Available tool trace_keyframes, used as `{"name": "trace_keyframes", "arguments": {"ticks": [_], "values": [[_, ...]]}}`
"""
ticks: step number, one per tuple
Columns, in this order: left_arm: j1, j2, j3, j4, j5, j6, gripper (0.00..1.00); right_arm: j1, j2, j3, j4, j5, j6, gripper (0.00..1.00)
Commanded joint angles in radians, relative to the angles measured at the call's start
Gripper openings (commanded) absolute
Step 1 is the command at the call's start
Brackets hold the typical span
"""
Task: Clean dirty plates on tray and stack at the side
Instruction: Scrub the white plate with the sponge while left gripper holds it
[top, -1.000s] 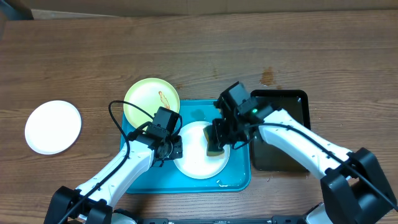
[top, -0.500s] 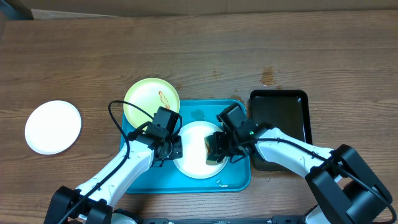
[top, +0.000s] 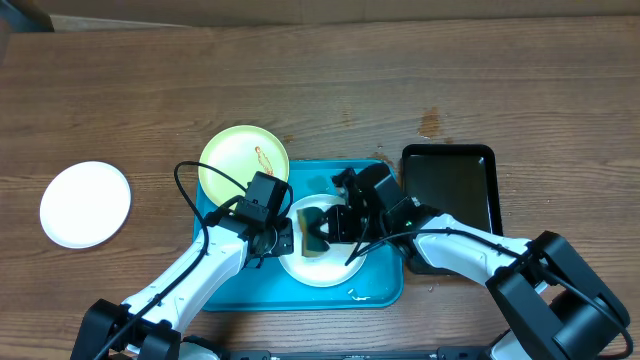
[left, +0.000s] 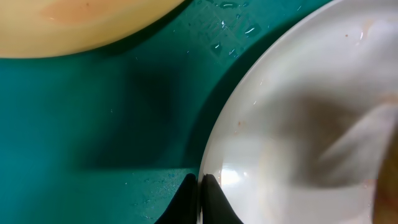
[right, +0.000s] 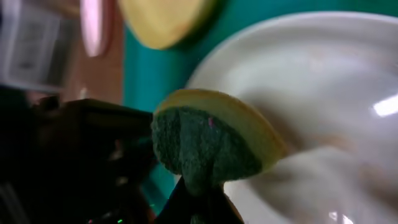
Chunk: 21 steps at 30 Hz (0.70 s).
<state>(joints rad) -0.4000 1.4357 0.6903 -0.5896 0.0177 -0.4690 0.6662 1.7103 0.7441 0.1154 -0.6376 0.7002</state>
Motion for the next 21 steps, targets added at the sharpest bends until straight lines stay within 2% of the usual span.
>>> {"name": "trace_keyframes", "arguments": {"ticks": [1, 7, 13, 17, 21], "values": [[-0.008, 0.003, -0.016, -0.001, 0.002, -0.01, 0.04, -0.003, -0.014, 0.004, 0.016, -0.128, 0.0, 0.04], [-0.008, 0.003, -0.016, -0.004, 0.002, -0.01, 0.04, 0.01, -0.014, 0.003, -0.143, 0.027, -0.056, 0.04], [-0.008, 0.003, -0.016, -0.004, 0.002, -0.01, 0.04, -0.063, -0.07, 0.014, -0.176, -0.008, -0.122, 0.04], [-0.008, 0.003, -0.016, -0.004, 0.002, -0.01, 0.04, -0.153, -0.188, 0.048, -0.359, 0.082, -0.211, 0.04], [-0.008, 0.003, -0.016, -0.004, 0.002, -0.01, 0.04, -0.256, -0.32, 0.063, -0.571, 0.29, -0.313, 0.04]]}}
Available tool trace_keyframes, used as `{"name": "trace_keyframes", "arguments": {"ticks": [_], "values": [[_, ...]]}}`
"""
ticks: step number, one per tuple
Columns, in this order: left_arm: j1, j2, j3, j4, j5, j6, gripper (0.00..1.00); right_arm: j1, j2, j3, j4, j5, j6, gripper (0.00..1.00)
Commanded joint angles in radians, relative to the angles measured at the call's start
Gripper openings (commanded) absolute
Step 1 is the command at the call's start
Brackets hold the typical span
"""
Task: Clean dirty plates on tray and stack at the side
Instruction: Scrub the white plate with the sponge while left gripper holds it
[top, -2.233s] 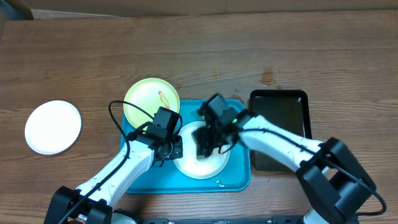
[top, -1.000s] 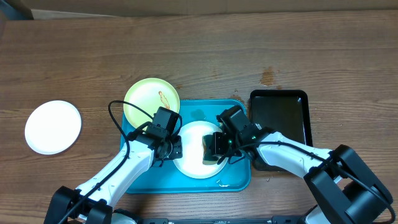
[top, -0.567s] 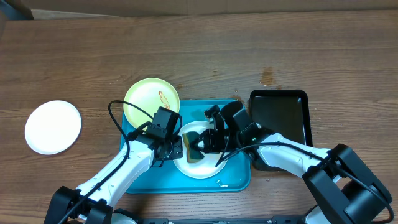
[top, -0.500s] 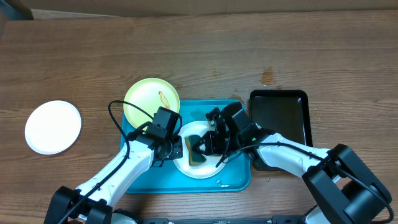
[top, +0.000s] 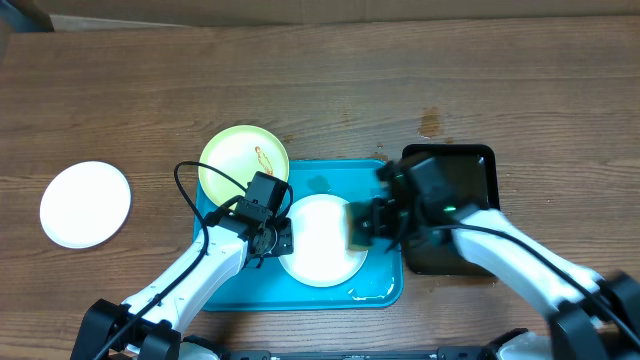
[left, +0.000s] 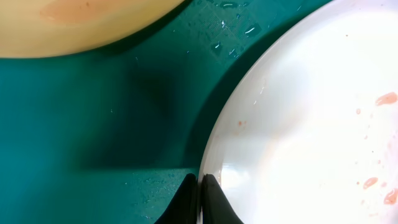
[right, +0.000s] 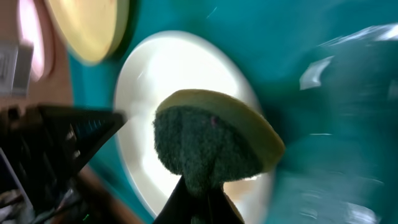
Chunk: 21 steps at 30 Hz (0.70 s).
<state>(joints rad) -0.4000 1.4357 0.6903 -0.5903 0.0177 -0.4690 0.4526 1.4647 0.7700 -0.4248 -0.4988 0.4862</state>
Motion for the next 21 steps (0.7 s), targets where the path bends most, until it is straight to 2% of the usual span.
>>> {"name": "trace_keyframes", "arguments": {"ticks": [1, 6, 14, 16, 17, 19, 21], "values": [[-0.008, 0.003, -0.016, -0.003, 0.002, -0.01, 0.04, -0.074, -0.11, 0.037, -0.08, 0.245, -0.118, 0.04], [-0.008, 0.003, -0.016, -0.001, 0.002, -0.01, 0.04, -0.165, -0.148, 0.036, -0.173, 0.625, -0.125, 0.04], [-0.008, 0.003, -0.016, 0.0, 0.002, -0.01, 0.04, -0.193, -0.027, 0.035, -0.093, 0.714, -0.192, 0.05], [-0.008, 0.003, -0.016, 0.0, 0.002, -0.01, 0.04, -0.193, 0.013, 0.035, -0.059, 0.724, -0.211, 0.14], [-0.008, 0.003, -0.016, 0.0, 0.002, -0.01, 0.04, -0.193, 0.032, 0.035, -0.047, 0.723, -0.22, 0.25], [-0.008, 0.003, -0.016, 0.0, 0.002, -0.01, 0.04, -0.193, 0.06, 0.035, -0.036, 0.723, -0.226, 0.6], [-0.008, 0.003, -0.016, 0.001, 0.002, -0.01, 0.05, -0.193, 0.077, 0.035, -0.041, 0.723, -0.225, 0.78]]}}
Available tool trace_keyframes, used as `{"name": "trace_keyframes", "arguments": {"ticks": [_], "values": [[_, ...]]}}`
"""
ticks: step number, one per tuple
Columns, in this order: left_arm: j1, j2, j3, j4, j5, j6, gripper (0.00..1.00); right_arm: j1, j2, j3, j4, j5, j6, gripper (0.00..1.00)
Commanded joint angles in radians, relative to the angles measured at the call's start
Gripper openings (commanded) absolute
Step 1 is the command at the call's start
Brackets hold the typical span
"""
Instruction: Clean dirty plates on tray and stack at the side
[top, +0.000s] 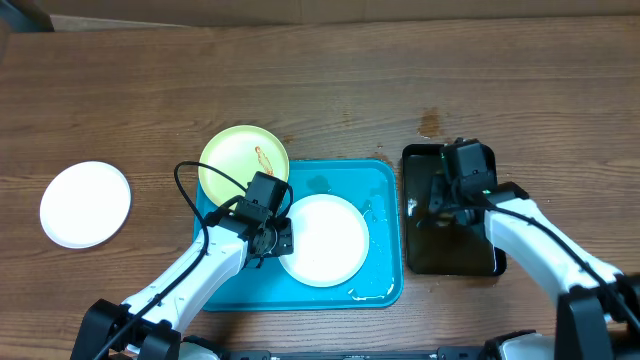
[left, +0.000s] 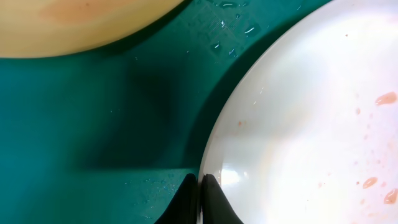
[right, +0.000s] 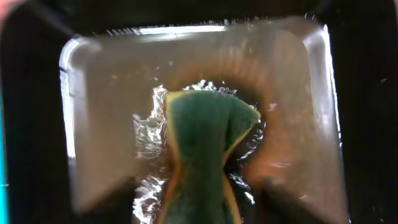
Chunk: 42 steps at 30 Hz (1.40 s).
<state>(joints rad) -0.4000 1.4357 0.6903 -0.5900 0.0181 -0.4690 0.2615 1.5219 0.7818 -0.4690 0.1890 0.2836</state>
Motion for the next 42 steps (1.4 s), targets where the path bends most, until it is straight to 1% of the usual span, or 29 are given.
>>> {"name": "trace_keyframes", "arguments": {"ticks": [1, 2, 4, 7, 10, 13, 15, 17, 21, 25, 29, 30, 31, 32, 33, 35, 36, 37, 38, 39, 40, 42], "values": [[-0.008, 0.003, -0.016, 0.0, 0.001, -0.01, 0.05, -0.002, 0.024, 0.023, -0.006, 0.034, -0.023, 0.84], [-0.008, 0.003, -0.016, 0.001, 0.001, -0.01, 0.05, -0.002, 0.026, 0.023, -0.02, 0.023, -0.023, 0.88], [-0.008, 0.003, -0.016, 0.001, 0.001, -0.01, 0.06, -0.002, 0.026, 0.023, -0.063, -0.035, -0.022, 0.89], [-0.008, 0.003, -0.016, 0.001, 0.001, -0.01, 0.06, -0.002, 0.026, 0.023, -0.115, -0.113, -0.022, 0.9], [-0.008, 0.003, -0.016, 0.001, 0.001, -0.01, 0.06, -0.002, 0.026, 0.022, -0.133, -0.115, -0.022, 0.89], [-0.008, 0.003, -0.016, 0.001, 0.001, -0.01, 0.06, -0.002, 0.027, 0.021, -0.124, -0.112, -0.023, 0.85], [-0.008, 0.003, -0.016, 0.001, 0.001, -0.01, 0.06, -0.002, 0.027, 0.022, -0.118, -0.112, -0.023, 0.79], [-0.008, 0.003, -0.016, 0.0, 0.001, -0.01, 0.06, -0.002, 0.027, 0.021, -0.109, -0.098, -0.023, 0.75], [-0.008, 0.003, -0.016, 0.0, 0.001, -0.01, 0.06, -0.002, 0.027, 0.021, -0.105, -0.047, -0.022, 0.75], [-0.008, 0.003, -0.016, 0.0, 0.001, -0.01, 0.06, -0.002, 0.027, 0.01, -0.1, -0.044, -0.022, 0.75], [-0.008, 0.003, -0.016, 0.0, 0.001, -0.01, 0.06, -0.002, 0.027, -0.035, -0.052, -0.044, -0.022, 0.76], [-0.008, 0.003, -0.016, 0.0, 0.001, -0.01, 0.06, -0.002, 0.027, -0.044, -0.039, -0.044, -0.023, 0.68], [-0.008, 0.003, -0.016, 0.0, 0.001, -0.01, 0.06, -0.002, 0.027, -0.05, -0.032, -0.044, -0.023, 0.41], [-0.008, 0.003, -0.016, 0.0, 0.001, -0.01, 0.06, -0.002, 0.027, -0.05, -0.03, -0.044, -0.023, 0.1], [-0.008, 0.003, -0.016, 0.0, 0.001, -0.01, 0.1, -0.002, 0.027, -0.05, -0.028, -0.045, -0.023, 0.04], [-0.008, 0.003, -0.016, 0.0, 0.001, -0.008, 0.16, -0.002, 0.027, -0.049, -0.024, -0.045, -0.023, 0.04], [-0.008, 0.003, -0.016, 0.001, 0.001, -0.001, 0.13, -0.002, 0.027, -0.049, -0.023, -0.045, -0.023, 0.04], [-0.008, 0.003, -0.016, 0.0, 0.002, 0.013, 0.04, -0.002, 0.027, -0.048, -0.023, -0.045, -0.023, 0.34], [-0.008, 0.002, -0.015, 0.0, 0.005, 0.026, 0.04, -0.002, 0.027, -0.048, -0.022, -0.048, -0.023, 0.62], [-0.008, 0.002, -0.011, -0.003, 0.013, 0.039, 0.04, -0.002, 0.027, -0.048, -0.021, -0.048, -0.023, 0.78], [-0.008, 0.002, 0.001, -0.014, 0.028, 0.056, 0.04, -0.002, 0.027, -0.048, -0.018, -0.048, -0.023, 0.86], [-0.008, -0.002, 0.032, -0.05, 0.025, 0.068, 0.04, -0.002, 0.027, -0.048, -0.014, -0.048, -0.023, 0.94]]}}
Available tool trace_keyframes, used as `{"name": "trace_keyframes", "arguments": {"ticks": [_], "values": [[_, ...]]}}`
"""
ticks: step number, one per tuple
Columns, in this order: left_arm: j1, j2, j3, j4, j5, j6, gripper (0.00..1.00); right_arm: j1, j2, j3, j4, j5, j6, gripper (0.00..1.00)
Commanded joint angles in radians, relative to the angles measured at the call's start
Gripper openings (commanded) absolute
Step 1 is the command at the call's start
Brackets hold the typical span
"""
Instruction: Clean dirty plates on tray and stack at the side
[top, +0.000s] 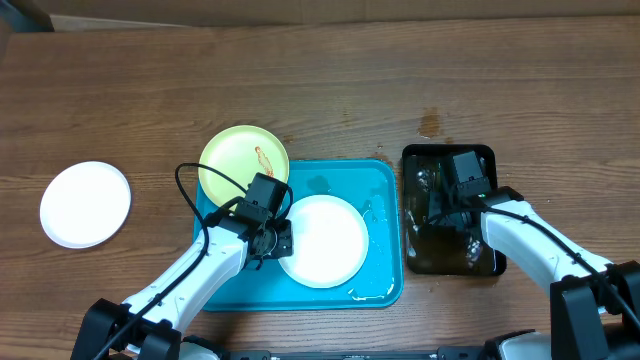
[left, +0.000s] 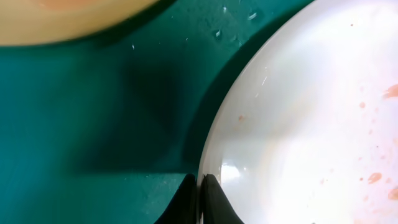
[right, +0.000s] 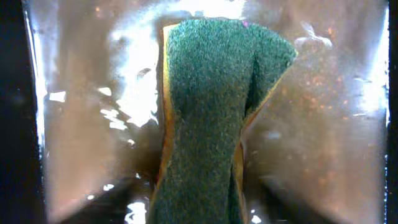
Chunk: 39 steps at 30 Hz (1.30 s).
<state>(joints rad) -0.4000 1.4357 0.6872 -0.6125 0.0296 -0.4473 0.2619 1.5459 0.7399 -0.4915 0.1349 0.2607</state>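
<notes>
A white plate with small orange specks lies on the teal tray. My left gripper is shut on its left rim, seen close in the left wrist view. A yellow-green plate with an orange smear rests on the tray's far left corner. Another white plate sits on the table far left. My right gripper is shut on the green and yellow sponge, pinched at its waist, down in the water of the black basin.
The black basin of brownish water stands right of the tray, its wet floor filling the right wrist view. A dark stain marks the wooden table behind it. Droplets lie on the tray.
My right gripper with the sponge has gone lower into the basin water and the sponge fills more of its view. The left wrist view has shifted slightly; the grip on the plate rim is unchanged.
My right gripper first held the sponge on the white plate while the left pinched the rim. Then the sponge was off the plate at the tray's right side, then in the black basin, where it now sits deeper. Specks remain on the plate.
</notes>
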Motion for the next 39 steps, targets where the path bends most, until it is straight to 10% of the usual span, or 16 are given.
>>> {"name": "trace_keyframes", "arguments": {"ticks": [1, 10, 20, 28, 39], "values": [[-0.008, -0.008, 0.052, -0.047, 0.002, 0.051, 0.04, -0.002, 0.003, -0.006, 0.011, 0.006, 0.0, 0.96], [-0.089, -0.193, 0.176, -0.167, -0.325, 0.031, 0.04, -0.002, 0.003, -0.006, 0.004, 0.006, 0.0, 1.0], [-0.47, -0.368, 0.229, -0.172, -1.051, 0.11, 0.04, -0.002, 0.003, -0.006, -0.003, 0.006, 0.0, 1.0], [-0.719, -0.364, 0.231, 0.138, -1.534, 0.483, 0.04, -0.002, 0.003, -0.006, -0.003, 0.006, 0.0, 1.0], [-0.768, -0.364, 0.231, 0.641, -1.529, 1.089, 0.04, -0.002, 0.003, -0.006, -0.003, 0.006, 0.0, 1.0]]}}
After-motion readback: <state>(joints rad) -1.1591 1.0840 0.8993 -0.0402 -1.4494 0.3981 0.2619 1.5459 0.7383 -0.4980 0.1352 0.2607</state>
